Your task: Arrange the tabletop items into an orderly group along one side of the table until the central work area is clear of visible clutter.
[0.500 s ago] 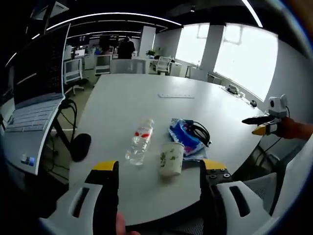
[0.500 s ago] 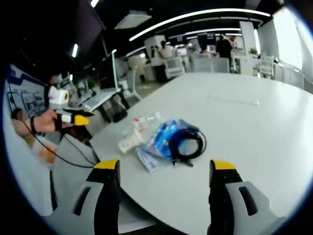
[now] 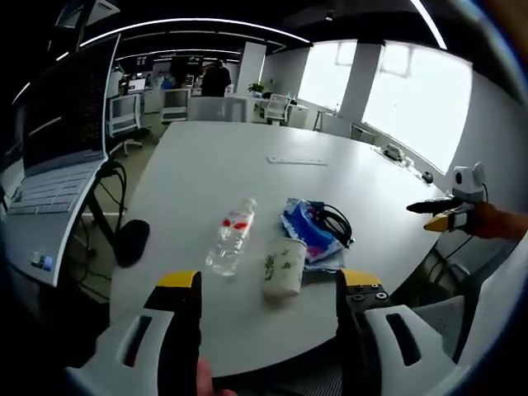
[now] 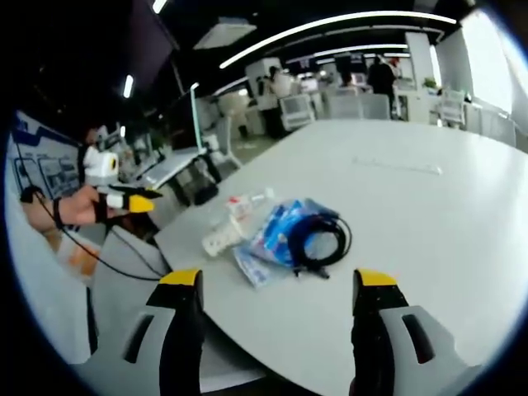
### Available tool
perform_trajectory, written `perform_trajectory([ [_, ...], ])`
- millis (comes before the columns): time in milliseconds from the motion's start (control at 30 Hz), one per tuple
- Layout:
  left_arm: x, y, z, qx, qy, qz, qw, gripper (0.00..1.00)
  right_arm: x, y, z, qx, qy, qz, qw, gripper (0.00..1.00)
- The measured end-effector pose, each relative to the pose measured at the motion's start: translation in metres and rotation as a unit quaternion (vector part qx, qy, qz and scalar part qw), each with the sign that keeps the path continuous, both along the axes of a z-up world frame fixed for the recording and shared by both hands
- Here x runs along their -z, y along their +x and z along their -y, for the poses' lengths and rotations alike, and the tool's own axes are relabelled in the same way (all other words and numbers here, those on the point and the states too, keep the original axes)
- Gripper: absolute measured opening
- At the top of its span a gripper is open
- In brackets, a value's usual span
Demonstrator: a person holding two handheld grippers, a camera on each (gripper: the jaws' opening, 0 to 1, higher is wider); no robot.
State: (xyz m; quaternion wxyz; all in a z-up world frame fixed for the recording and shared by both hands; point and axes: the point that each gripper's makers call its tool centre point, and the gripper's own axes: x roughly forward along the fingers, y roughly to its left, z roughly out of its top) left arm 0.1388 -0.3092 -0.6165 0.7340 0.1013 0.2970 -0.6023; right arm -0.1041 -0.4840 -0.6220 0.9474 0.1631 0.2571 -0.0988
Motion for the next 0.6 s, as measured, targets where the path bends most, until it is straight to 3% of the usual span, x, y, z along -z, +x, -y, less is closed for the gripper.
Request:
perform_trajectory([
  [600, 0.0008, -0.0038, 0.0005, 0.001, 0.004, -0.001, 1.0, 0.66, 0.007, -0.0001, -0.0058, -0.008, 0.01, -0.006, 0.9999, 0.7],
])
